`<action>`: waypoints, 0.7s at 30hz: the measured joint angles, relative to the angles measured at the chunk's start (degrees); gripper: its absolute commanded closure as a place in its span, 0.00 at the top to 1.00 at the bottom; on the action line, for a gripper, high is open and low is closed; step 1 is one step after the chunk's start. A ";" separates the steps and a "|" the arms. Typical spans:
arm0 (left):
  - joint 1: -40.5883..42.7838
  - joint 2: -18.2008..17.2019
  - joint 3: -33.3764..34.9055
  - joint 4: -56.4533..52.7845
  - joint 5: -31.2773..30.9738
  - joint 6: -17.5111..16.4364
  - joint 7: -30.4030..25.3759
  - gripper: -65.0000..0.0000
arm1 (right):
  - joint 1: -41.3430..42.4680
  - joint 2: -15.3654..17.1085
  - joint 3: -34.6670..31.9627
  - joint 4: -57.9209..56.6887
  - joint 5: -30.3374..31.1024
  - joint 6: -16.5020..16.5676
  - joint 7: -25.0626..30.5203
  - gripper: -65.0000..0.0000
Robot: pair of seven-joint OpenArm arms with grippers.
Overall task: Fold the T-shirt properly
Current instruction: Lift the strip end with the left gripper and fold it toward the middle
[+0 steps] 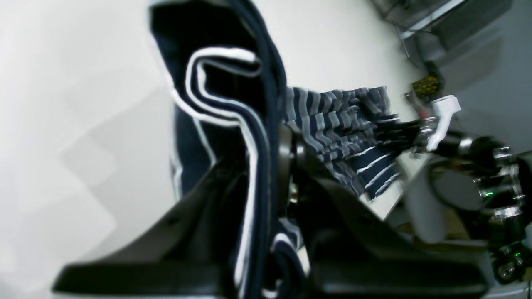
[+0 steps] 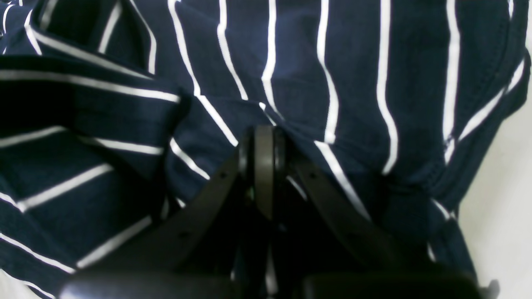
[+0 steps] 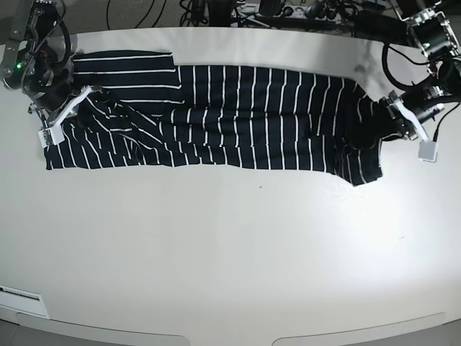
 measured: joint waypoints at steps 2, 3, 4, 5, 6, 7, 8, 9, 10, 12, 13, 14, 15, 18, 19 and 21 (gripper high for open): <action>0.00 2.25 1.14 0.68 0.00 -0.11 -0.04 0.00 | -0.02 0.00 0.00 0.00 0.02 0.00 0.00 0.00; 0.00 3.28 1.99 0.76 0.00 -0.11 -0.07 0.00 | -0.02 0.00 0.00 0.00 0.00 0.00 0.00 0.00; 0.00 4.33 3.06 0.81 0.00 -0.11 -0.09 0.00 | 0.00 0.00 0.00 0.00 0.02 0.00 0.00 0.00; 0.00 5.46 4.11 0.81 0.02 -0.17 -0.15 0.00 | -0.02 0.00 0.00 0.00 0.02 0.00 0.00 0.00; 0.00 6.56 5.25 0.81 0.17 -1.38 -0.48 0.00 | -0.02 0.00 0.00 0.00 0.02 0.00 0.00 0.00; 0.00 7.52 6.29 0.81 0.24 -1.70 -0.55 0.00 | 0.00 0.00 0.00 0.00 0.02 0.00 0.00 0.00; -0.02 8.50 7.15 0.81 0.24 -2.73 -0.92 0.00 | -0.02 0.00 0.00 0.00 0.02 0.00 0.00 0.00; -0.15 9.49 7.82 0.81 0.24 -3.04 -1.36 0.00 | -0.02 0.00 0.00 0.00 0.02 0.00 -0.02 0.00; -0.44 10.58 8.28 0.81 0.26 -3.85 -1.53 0.00 | -0.02 0.00 0.00 0.00 0.02 0.00 -0.02 0.00; -1.27 12.81 9.14 0.81 0.22 -4.48 -1.88 0.00 | -0.02 0.00 0.00 0.00 0.00 0.00 -0.02 0.00; -1.68 13.90 9.62 0.81 0.24 -4.48 -1.99 0.00 | -0.02 0.00 0.00 0.00 0.02 0.00 -0.04 0.00; -1.92 14.84 10.29 0.81 0.22 -4.50 -2.16 0.00 | -0.02 0.00 0.00 0.00 0.02 0.00 -0.02 0.00; -1.92 15.72 11.10 0.81 0.22 -4.61 -2.16 0.00 | -0.02 0.04 0.00 0.00 0.02 0.02 -0.04 0.00; -1.70 18.40 13.64 0.81 0.24 -4.63 -1.81 0.00 | -0.02 0.28 0.00 0.00 0.02 0.02 -0.04 0.00; -1.73 19.02 14.58 0.81 0.24 -4.68 -1.75 0.00 | -0.04 0.28 0.00 0.00 0.02 0.00 -0.02 0.00; -1.75 19.98 16.50 0.81 0.24 -5.33 -1.88 0.00 | -0.07 0.28 0.00 0.00 0.04 0.00 -0.02 0.00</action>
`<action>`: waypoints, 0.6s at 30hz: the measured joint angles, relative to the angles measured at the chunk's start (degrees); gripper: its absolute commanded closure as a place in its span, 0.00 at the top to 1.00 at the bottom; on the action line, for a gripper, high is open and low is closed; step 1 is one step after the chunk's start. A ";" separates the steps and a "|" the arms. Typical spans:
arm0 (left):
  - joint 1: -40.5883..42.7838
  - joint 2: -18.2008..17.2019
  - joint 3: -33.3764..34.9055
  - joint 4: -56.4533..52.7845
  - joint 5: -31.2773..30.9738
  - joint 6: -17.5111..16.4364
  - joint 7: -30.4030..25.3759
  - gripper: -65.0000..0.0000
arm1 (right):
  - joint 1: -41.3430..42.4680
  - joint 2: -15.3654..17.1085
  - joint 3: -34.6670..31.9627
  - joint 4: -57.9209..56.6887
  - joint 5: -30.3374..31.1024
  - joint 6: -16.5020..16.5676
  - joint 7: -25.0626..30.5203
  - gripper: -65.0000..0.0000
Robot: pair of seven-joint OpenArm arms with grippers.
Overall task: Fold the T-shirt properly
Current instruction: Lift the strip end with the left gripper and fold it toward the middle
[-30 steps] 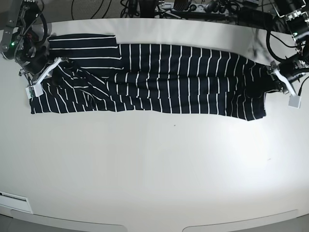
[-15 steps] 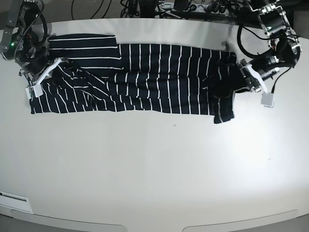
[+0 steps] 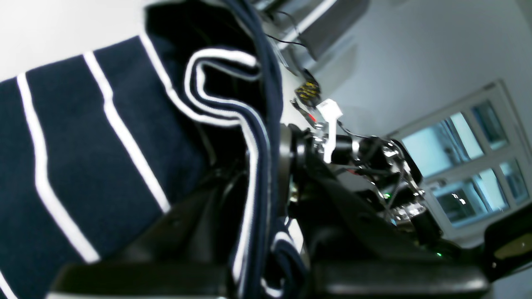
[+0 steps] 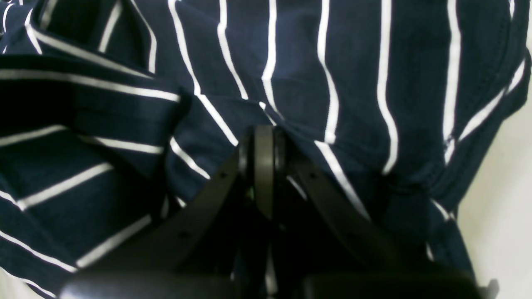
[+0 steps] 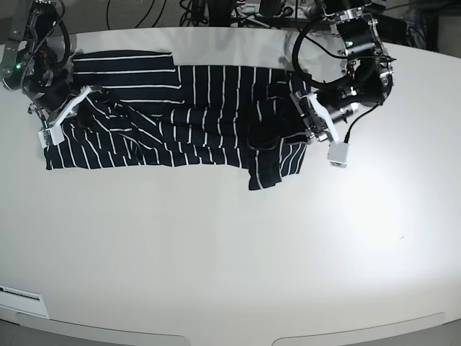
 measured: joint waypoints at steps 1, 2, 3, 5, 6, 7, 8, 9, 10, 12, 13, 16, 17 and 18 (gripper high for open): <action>0.02 0.33 0.90 0.00 0.00 0.00 0.00 0.00 | -0.02 0.00 0.00 0.00 0.00 0.00 0.00 0.00; 0.02 0.61 1.70 0.00 0.59 0.00 -0.07 0.00 | -0.07 0.00 0.00 0.00 0.00 0.02 0.00 0.00; 0.00 0.63 2.54 0.00 1.64 -0.11 -0.07 0.00 | -0.09 0.00 0.00 0.00 0.02 0.02 0.00 0.00; 0.02 1.20 3.50 0.00 2.43 -1.01 0.13 0.00 | -0.09 0.00 0.00 0.00 0.02 0.02 -0.02 0.00; 0.02 1.42 3.76 0.00 2.34 -1.22 0.09 0.00 | -0.09 0.00 0.00 0.00 0.02 0.02 -0.02 0.00; 0.00 1.49 3.93 0.00 2.34 -1.25 0.11 0.00 | -0.09 0.00 0.00 0.00 0.17 0.00 -0.02 0.00; 0.00 1.75 4.04 0.00 2.38 -1.25 -0.04 0.00 | -0.09 0.00 0.00 0.00 0.66 0.00 -0.33 0.00; 0.00 1.97 4.02 0.00 2.32 -1.25 -0.09 0.00 | -0.07 0.02 0.00 0.00 1.42 0.00 -0.68 0.00; 0.00 2.19 4.04 0.00 2.23 -1.25 -0.09 0.00 | -0.07 0.02 0.00 0.00 1.66 0.02 -1.09 0.00; 0.00 2.21 4.17 0.00 2.05 -1.09 -0.07 0.20 | -0.07 0.02 0.00 0.00 2.95 0.92 -1.73 0.00; 0.00 2.21 4.17 0.00 0.92 -0.55 -0.11 0.34 | -0.07 0.02 0.00 0.00 2.99 1.09 -1.73 0.00; -0.02 2.23 4.17 0.00 -0.44 2.93 -0.28 0.61 | -0.09 0.02 0.00 0.00 4.17 1.75 -2.36 0.04; 0.00 2.21 4.17 0.00 -0.42 3.19 -0.26 0.61 | -0.09 0.02 0.00 0.00 4.46 1.77 -2.38 0.05; 0.02 2.23 4.17 0.00 -0.42 3.34 -0.28 0.61 | -0.09 0.02 0.00 0.00 4.46 1.77 -2.51 0.05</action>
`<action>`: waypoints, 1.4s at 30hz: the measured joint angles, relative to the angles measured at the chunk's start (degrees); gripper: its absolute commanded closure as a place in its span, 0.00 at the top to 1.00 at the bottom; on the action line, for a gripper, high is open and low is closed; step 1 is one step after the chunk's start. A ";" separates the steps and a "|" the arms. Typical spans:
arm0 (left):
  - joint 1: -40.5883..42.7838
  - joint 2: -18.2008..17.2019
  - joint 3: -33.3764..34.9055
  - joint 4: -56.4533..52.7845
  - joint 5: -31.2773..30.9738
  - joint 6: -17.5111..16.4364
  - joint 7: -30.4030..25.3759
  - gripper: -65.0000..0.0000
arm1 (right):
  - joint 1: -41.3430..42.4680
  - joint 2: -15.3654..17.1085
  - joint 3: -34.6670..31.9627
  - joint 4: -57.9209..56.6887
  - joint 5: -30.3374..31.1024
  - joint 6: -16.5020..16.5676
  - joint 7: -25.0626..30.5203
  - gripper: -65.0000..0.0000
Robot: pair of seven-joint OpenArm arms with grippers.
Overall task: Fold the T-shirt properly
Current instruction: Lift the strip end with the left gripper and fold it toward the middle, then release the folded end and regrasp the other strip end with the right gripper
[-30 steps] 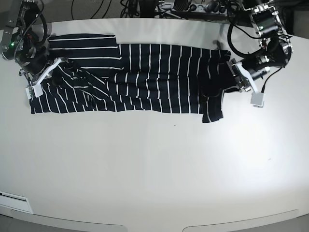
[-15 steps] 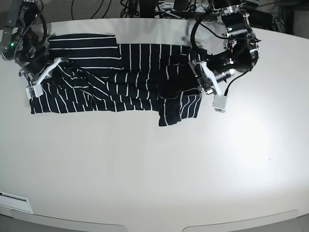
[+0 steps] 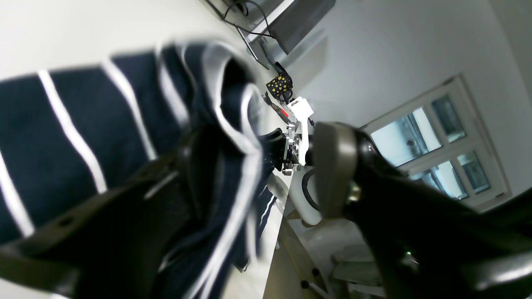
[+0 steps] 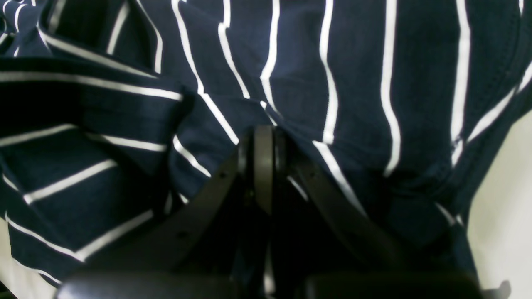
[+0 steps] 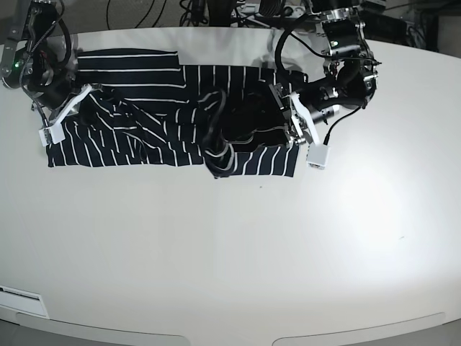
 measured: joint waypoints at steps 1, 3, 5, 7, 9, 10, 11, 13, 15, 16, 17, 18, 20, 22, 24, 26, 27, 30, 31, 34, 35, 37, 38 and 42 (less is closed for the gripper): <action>-0.02 0.00 0.00 0.00 0.00 0.00 0.02 0.61 | 0.00 0.00 0.00 0.00 0.02 0.00 -0.04 0.05; -0.02 0.00 0.00 0.00 0.00 0.00 0.02 0.61 | 0.00 0.00 0.00 0.00 0.02 0.00 -0.04 0.05; -0.02 -0.02 0.00 0.00 0.00 0.00 0.04 0.61 | 0.00 0.00 0.00 0.00 0.00 0.00 -0.07 0.05; -0.02 -0.02 0.00 0.00 0.04 -0.07 0.02 0.56 | 0.00 0.00 0.00 0.00 0.00 -0.02 -0.04 0.05; -0.02 -0.02 0.00 0.02 3.26 -1.70 -0.02 0.32 | 0.00 0.00 0.00 0.00 0.00 0.00 -0.04 0.05; 0.00 -0.02 0.00 0.00 4.74 -2.08 0.00 0.12 | 0.00 0.00 0.00 0.00 0.00 0.00 -0.07 0.05; 0.00 -0.02 0.00 0.00 6.12 -2.10 0.00 0.00 | 0.00 0.00 0.00 0.00 0.00 0.00 -0.07 0.05; -0.02 -0.02 0.00 0.02 9.84 -2.03 -0.39 0.00 | 0.00 0.00 0.00 0.00 0.00 0.00 -0.07 0.05; 0.00 -0.02 0.00 0.02 15.34 -2.01 -2.58 0.00 | 0.02 0.00 0.00 0.00 0.00 0.00 -0.07 0.05; 0.00 -0.04 0.00 0.02 18.12 -1.92 -4.04 0.00 | 0.02 0.00 0.00 0.00 0.02 0.00 -0.07 0.05; 0.00 -0.17 0.00 0.02 21.33 -0.79 -5.81 0.00 | 0.02 0.00 0.00 0.00 0.00 0.00 -0.07 0.05; 0.00 -0.44 0.00 0.02 25.35 -0.37 -7.72 0.00 | 0.15 0.00 0.00 0.00 0.02 0.00 -0.07 0.05; 0.50 -1.18 0.00 0.04 32.15 1.40 -11.39 0.00 | 0.31 0.00 0.00 0.09 0.00 0.02 -0.07 0.05; 1.62 -2.69 0.02 0.04 37.77 3.06 -15.96 0.00 | 0.92 0.00 0.00 0.13 0.00 0.22 -0.52 0.05; 2.73 -3.93 0.00 0.04 41.38 5.25 -19.69 0.00 | 1.90 -0.04 0.00 0.11 -0.02 0.22 -0.90 0.07; 3.17 -5.01 0.07 0.11 42.71 6.47 -21.77 0.00 | 3.19 -0.07 0.00 0.11 0.22 0.61 -1.53 0.19; 3.17 -5.51 0.11 0.11 43.08 6.47 -21.97 0.00 | 3.91 -0.04 -0.04 0.13 1.18 0.74 -2.58 0.28; 3.19 -7.32 0.13 0.15 43.10 6.45 -22.43 0.00 | 6.73 -0.17 -0.04 1.84 3.48 0.52 -4.39 0.44; 3.19 -8.04 0.13 0.15 43.17 6.43 -22.60 0.00 | 7.65 -0.15 0.20 3.23 4.26 0.57 -4.28 0.44; 3.17 -10.08 0.11 0.42 43.56 6.43 -22.82 0.00 | 9.77 0.22 1.44 7.69 4.55 -0.13 -4.24 0.44; 3.17 -10.56 0.07 0.44 43.54 6.45 -22.82 0.00 | 10.08 0.92 1.95 8.33 3.91 -0.35 -4.61 0.45; 3.17 -11.58 -0.04 0.44 43.50 6.43 -22.80 0.00 | 10.12 2.64 3.76 8.50 -0.55 -2.73 -4.37 0.49; 3.17 -12.13 -0.35 0.44 43.50 6.40 -22.77 0.00 | 9.84 3.65 5.07 8.20 -2.01 -4.39 -4.35 0.52; 3.17 -14.75 -1.57 0.44 42.42 6.45 -22.45 0.00 | 8.83 5.73 8.66 4.90 -1.27 -7.04 -3.65 0.55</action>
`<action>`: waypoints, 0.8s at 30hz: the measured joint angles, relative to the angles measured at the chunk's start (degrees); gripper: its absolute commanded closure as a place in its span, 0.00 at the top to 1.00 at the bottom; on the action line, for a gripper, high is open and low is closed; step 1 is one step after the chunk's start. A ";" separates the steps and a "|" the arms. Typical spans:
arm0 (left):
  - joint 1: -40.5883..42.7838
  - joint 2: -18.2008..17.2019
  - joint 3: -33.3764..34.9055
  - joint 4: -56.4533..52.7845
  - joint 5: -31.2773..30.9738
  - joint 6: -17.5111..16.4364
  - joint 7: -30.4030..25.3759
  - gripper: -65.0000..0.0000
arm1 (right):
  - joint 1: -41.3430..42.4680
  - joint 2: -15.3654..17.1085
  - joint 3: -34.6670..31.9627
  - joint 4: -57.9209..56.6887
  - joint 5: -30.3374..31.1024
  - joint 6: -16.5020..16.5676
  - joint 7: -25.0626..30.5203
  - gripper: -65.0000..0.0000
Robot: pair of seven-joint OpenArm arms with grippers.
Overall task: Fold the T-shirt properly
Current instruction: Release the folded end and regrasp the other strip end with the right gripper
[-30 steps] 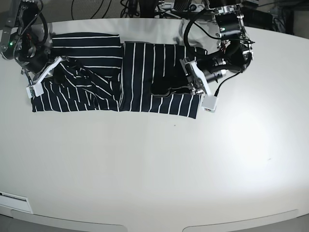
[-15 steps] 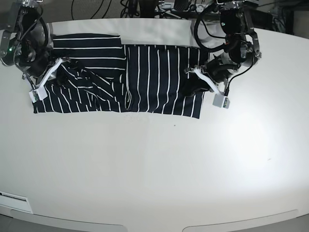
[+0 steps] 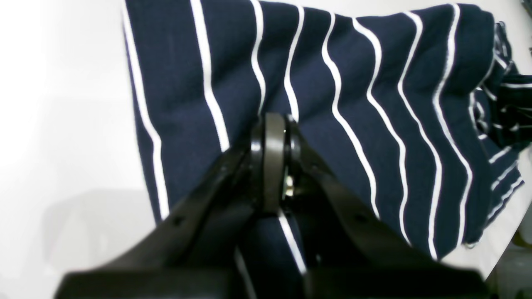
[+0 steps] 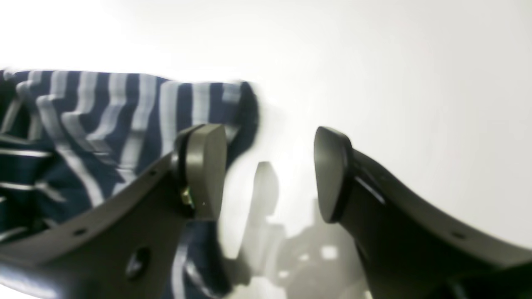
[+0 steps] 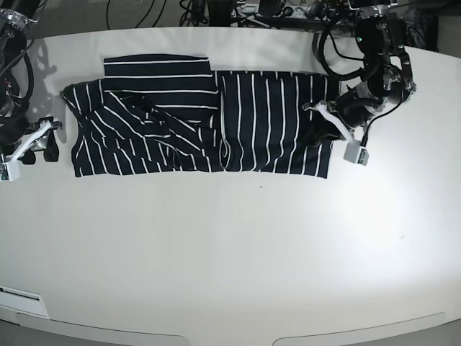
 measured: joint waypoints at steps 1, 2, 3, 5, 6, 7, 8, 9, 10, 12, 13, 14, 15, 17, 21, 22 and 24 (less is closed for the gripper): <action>0.00 -0.52 -0.24 0.00 -0.07 0.00 0.20 0.00 | -0.22 0.07 0.13 -1.60 0.59 -0.46 -0.09 0.55; 0.00 -0.66 -0.33 0.00 -0.24 0.09 0.31 0.00 | -0.39 0.15 0.09 -3.50 1.38 -0.33 -0.20 0.55; 0.02 -0.68 -0.37 0.00 -0.44 0.15 0.33 0.00 | -0.44 0.24 0.11 -5.62 2.75 -0.24 -0.52 0.55; 0.11 -0.66 -0.35 0.00 -0.42 0.20 0.31 0.00 | -0.37 0.31 0.13 -9.66 6.56 0.92 -1.73 0.56; 0.02 -0.70 -0.35 0.00 -0.39 0.20 0.35 0.00 | -0.39 0.31 0.13 -11.47 9.40 1.42 -2.84 0.56; 0.02 -0.92 -0.31 0.00 -0.42 0.20 0.37 0.00 | -0.37 0.28 0.13 -13.05 11.69 1.86 -3.96 0.56; 0.02 -1.33 -0.28 0.00 -0.68 0.20 0.39 0.00 | -0.35 0.28 0.13 -14.67 13.90 2.40 -5.18 0.56; 0.02 -1.64 -0.26 0.00 -0.90 0.20 0.74 0.00 | -0.37 0.26 0.13 -16.20 15.82 3.48 -6.10 0.56; 0.02 -2.01 -0.26 0.00 -0.90 0.17 0.74 0.00 | -0.37 0.26 0.13 -17.79 18.47 4.00 -7.23 0.56; 0.04 -2.27 -0.26 0.00 -0.85 0.17 0.76 0.00 | -0.35 0.28 0.13 -20.02 23.47 4.81 -8.55 0.56; 0.04 -2.23 -0.26 0.00 -0.85 0.20 0.74 0.00 | -0.22 0.39 0.13 -20.98 25.18 4.87 -8.70 0.56; 0.00 -2.23 -0.26 0.00 -0.83 0.20 0.76 0.00 | -0.20 0.48 0.13 -21.94 27.08 5.31 -9.25 0.56; 0.02 -2.23 -0.26 0.00 -0.87 0.20 0.74 0.00 | -0.22 0.46 0.13 -22.69 28.44 5.55 -9.27 0.56; 0.02 -2.23 -0.26 0.00 -0.90 0.20 0.74 0.00 | -0.24 0.46 -0.57 -23.32 30.29 5.92 -9.92 0.56; 0.04 -2.25 -0.26 -0.02 -1.97 0.22 1.03 0.00 | -0.20 0.44 -5.49 -23.32 32.39 7.45 -10.82 0.56; 0.04 -2.25 -0.26 -0.02 -2.21 0.22 1.07 0.00 | -0.09 0.44 -6.97 -23.32 32.81 7.52 -10.73 0.56; 0.07 -2.25 -0.26 -0.02 -2.43 0.24 1.16 0.00 | -0.04 0.46 -9.68 -23.32 33.40 8.55 -10.47 0.56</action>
